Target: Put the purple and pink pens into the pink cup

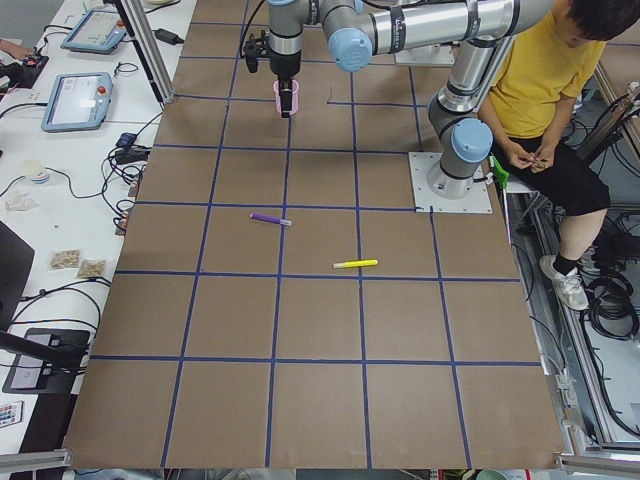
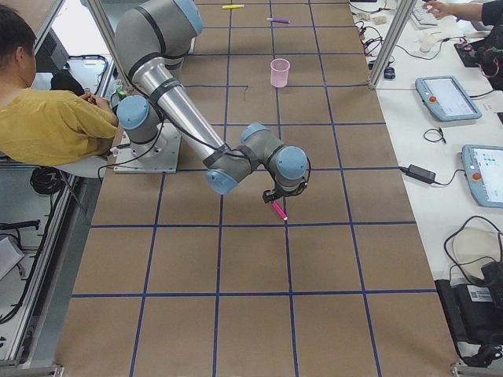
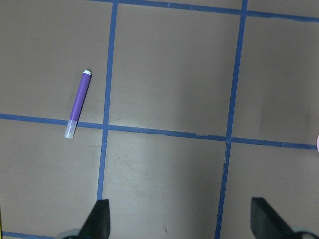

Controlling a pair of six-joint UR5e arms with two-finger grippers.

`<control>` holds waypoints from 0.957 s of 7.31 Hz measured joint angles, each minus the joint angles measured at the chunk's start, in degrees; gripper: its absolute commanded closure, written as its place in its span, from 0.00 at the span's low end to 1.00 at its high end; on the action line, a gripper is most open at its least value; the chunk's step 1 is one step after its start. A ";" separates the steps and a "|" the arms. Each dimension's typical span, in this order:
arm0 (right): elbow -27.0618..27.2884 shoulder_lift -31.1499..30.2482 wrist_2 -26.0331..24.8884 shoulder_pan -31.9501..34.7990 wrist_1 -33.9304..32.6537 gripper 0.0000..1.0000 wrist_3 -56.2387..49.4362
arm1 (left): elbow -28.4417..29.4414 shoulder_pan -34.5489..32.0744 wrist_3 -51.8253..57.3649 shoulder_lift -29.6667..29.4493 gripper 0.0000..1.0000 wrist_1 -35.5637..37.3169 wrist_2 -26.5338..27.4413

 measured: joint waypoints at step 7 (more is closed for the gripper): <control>-0.17 5.25 -2.75 -0.20 0.57 0.50 -3.84 | 0.15 -5.21 -4.39 0.57 0.00 0.14 2.28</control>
